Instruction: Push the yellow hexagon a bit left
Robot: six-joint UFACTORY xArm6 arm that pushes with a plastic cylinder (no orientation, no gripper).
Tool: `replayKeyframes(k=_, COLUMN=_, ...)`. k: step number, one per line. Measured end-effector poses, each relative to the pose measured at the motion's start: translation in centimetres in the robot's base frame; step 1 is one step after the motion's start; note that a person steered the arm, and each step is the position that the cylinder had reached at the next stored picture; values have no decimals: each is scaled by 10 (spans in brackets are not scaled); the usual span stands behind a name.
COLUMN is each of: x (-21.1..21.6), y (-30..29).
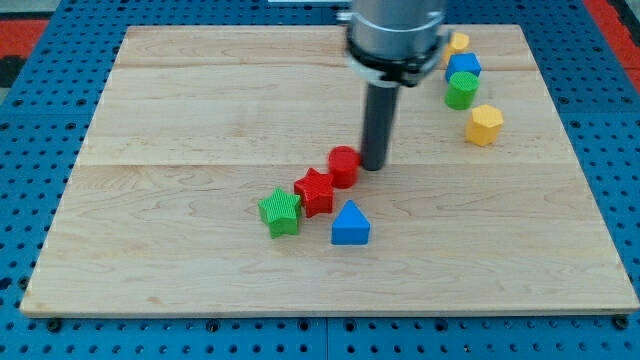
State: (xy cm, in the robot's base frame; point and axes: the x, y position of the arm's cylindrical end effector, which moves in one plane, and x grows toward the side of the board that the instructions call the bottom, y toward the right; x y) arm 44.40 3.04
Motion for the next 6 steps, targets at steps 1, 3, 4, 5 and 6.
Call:
replayKeyframes(k=1, x=14, y=-46)
replayKeyframes(k=3, x=-4, y=136)
replayKeyframes(k=4, x=-13, y=219)
replayKeyframes(k=5, x=-45, y=221)
replayKeyframes(k=6, x=-54, y=154)
